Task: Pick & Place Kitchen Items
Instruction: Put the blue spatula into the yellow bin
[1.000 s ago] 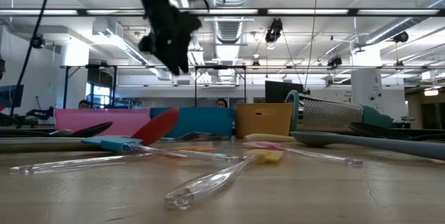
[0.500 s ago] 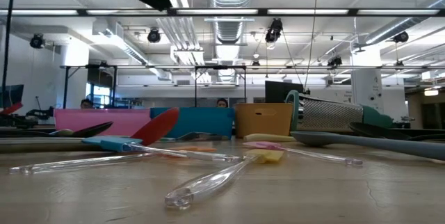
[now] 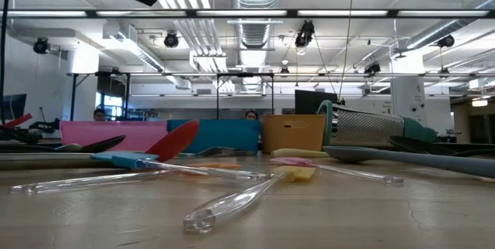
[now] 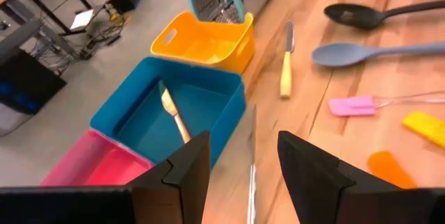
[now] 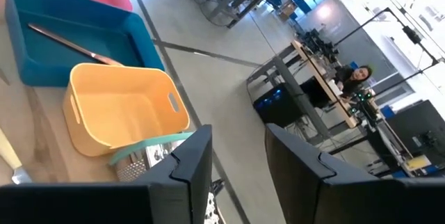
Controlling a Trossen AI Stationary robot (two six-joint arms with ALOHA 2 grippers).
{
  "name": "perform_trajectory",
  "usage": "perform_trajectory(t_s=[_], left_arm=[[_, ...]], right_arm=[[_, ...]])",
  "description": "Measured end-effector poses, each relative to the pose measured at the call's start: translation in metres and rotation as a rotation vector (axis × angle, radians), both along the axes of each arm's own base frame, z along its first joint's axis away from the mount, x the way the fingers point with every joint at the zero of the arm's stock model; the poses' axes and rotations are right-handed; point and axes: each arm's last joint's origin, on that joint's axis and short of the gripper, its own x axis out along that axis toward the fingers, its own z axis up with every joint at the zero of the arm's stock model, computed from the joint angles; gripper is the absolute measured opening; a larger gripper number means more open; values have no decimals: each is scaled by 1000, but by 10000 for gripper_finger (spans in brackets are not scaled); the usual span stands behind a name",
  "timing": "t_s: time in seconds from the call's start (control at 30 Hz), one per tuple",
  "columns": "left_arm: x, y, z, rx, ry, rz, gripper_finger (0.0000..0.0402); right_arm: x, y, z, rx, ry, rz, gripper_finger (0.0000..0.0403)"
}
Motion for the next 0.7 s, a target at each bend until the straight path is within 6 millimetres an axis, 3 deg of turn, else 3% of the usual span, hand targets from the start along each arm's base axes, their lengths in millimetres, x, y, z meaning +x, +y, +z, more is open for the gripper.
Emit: perform_trajectory(t_s=[0.4, 0.7], left_arm=[[-17, 10, -10, -52, 50, 152, 172], [-22, 12, -32, -70, 92, 180, 172]], right_arm=[[0, 0, 0, 0, 0, 0, 122], [0, 0, 0, -2, 3, 1, 112]])
